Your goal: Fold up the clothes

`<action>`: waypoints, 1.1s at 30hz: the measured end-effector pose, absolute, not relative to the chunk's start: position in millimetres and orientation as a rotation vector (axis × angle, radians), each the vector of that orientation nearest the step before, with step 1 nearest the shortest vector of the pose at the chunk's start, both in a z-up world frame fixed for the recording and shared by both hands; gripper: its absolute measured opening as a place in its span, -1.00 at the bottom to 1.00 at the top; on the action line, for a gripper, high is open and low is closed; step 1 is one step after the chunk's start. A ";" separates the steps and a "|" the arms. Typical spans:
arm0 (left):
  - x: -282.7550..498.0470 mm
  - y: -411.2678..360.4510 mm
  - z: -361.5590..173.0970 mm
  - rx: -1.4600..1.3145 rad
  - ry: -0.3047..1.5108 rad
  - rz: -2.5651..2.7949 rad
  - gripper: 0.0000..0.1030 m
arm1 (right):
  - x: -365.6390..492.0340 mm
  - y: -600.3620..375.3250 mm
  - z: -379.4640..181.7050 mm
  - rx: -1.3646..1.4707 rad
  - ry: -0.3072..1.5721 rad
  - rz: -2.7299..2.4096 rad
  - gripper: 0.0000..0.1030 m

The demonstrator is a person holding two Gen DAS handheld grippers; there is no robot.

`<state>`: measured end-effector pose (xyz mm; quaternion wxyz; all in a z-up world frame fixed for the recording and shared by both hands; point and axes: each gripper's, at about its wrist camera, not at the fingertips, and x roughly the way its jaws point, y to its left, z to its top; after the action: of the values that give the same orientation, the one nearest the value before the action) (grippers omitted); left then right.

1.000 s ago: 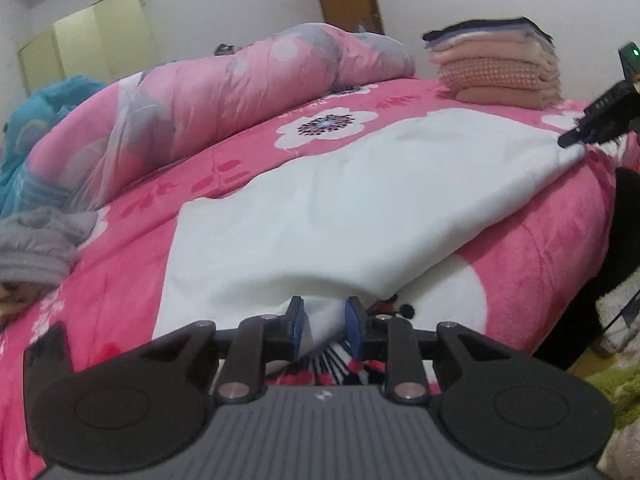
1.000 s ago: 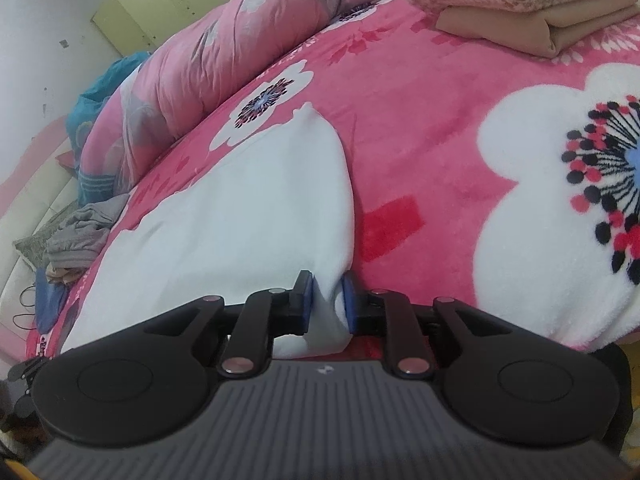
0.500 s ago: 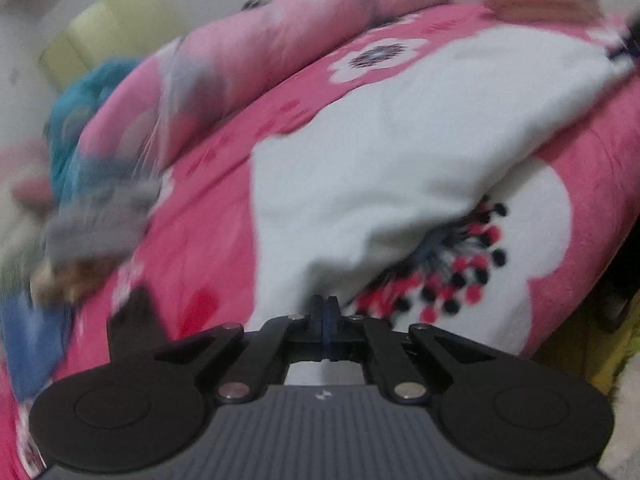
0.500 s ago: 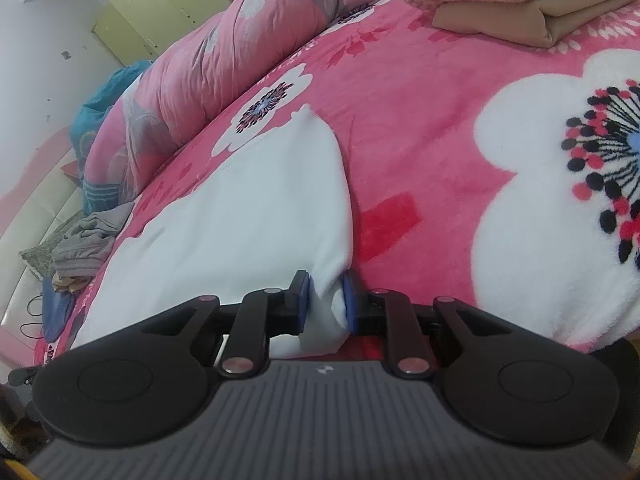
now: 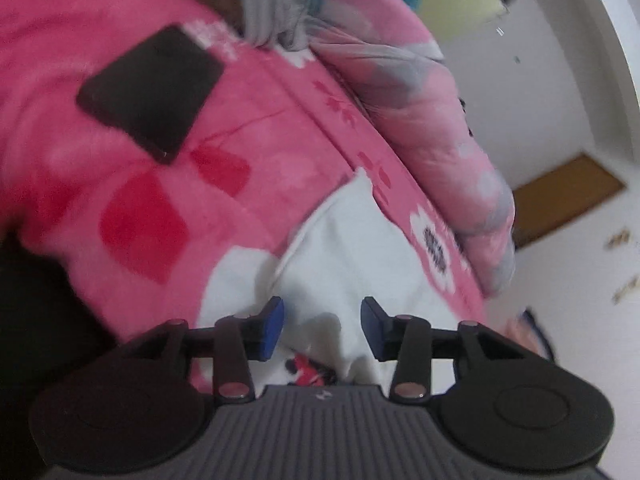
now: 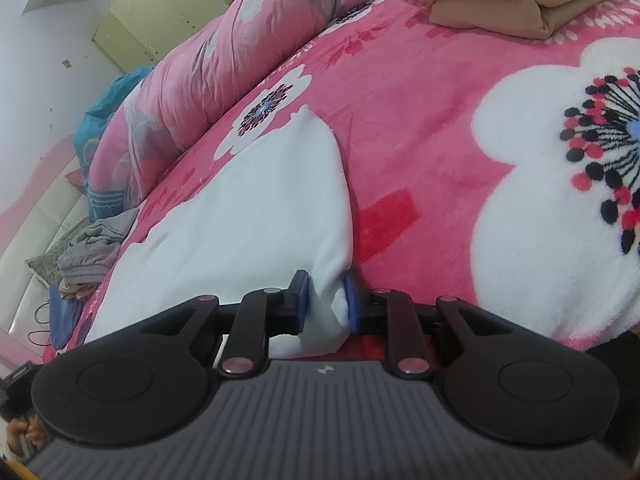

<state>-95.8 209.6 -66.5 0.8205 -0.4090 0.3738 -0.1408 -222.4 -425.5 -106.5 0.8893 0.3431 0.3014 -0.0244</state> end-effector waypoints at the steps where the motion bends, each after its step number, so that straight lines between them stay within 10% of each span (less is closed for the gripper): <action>1: -91.6 209.9 -68.0 -0.893 0.805 -0.290 -0.18 | -222.6 -426.1 -106.9 0.716 0.625 -0.049 -0.64; 7: -80.0 213.9 -75.6 -0.979 0.879 -0.179 -0.56 | -223.7 -427.7 -108.9 0.734 0.616 -0.047 -0.64; 12: -97.8 217.5 -64.1 -0.949 0.890 -0.162 -0.12 | -223.2 -427.0 -108.6 0.739 0.617 -0.049 -0.63; 17: -84.2 209.8 -70.1 -0.960 0.880 -0.183 -0.14 | -221.1 -427.5 -108.9 0.744 0.619 -0.049 -0.62; 22: -65.7 199.7 -76.9 -0.921 0.861 -0.184 -0.80 | -222.9 -426.2 -108.2 0.736 0.616 -0.057 -0.62; 33: -91.6 208.5 -69.9 -0.585 0.589 -0.412 -0.82 | -223.4 -427.0 -109.8 0.739 0.612 -0.052 -0.61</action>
<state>-91.6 208.5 -69.9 0.8945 -0.2819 0.2842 -0.1988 -223.4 -427.0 -109.8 0.8868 0.3554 0.2944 -0.0251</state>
